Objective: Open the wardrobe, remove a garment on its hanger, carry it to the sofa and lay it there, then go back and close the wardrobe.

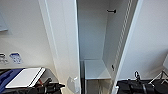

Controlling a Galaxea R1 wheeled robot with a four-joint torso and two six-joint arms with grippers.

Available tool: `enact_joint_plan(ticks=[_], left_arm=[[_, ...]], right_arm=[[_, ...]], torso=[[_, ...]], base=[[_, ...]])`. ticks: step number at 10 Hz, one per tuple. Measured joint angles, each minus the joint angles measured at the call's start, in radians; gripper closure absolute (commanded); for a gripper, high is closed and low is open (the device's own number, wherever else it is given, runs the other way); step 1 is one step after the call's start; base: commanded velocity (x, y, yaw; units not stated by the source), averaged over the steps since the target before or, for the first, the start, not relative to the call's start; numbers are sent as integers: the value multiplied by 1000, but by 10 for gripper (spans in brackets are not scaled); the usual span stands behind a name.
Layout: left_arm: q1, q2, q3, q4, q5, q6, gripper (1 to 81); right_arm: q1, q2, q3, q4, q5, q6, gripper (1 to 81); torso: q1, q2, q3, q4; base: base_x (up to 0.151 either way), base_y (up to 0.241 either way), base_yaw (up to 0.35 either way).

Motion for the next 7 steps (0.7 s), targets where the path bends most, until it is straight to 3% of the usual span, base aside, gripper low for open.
enact_joint_plan(ticks=[3,7], left_arm=[[59,62,-20,0,-1,8,10],[242,94,-57,58,-14,20,10]], right_arm=[[-56,140,6,14,70,-81,10],[-251,239,-223,23,100,-268,10]], torso=[[0,0,0,0],[0,0,0,0]], base=[[0,0,0],[0,0,0]])
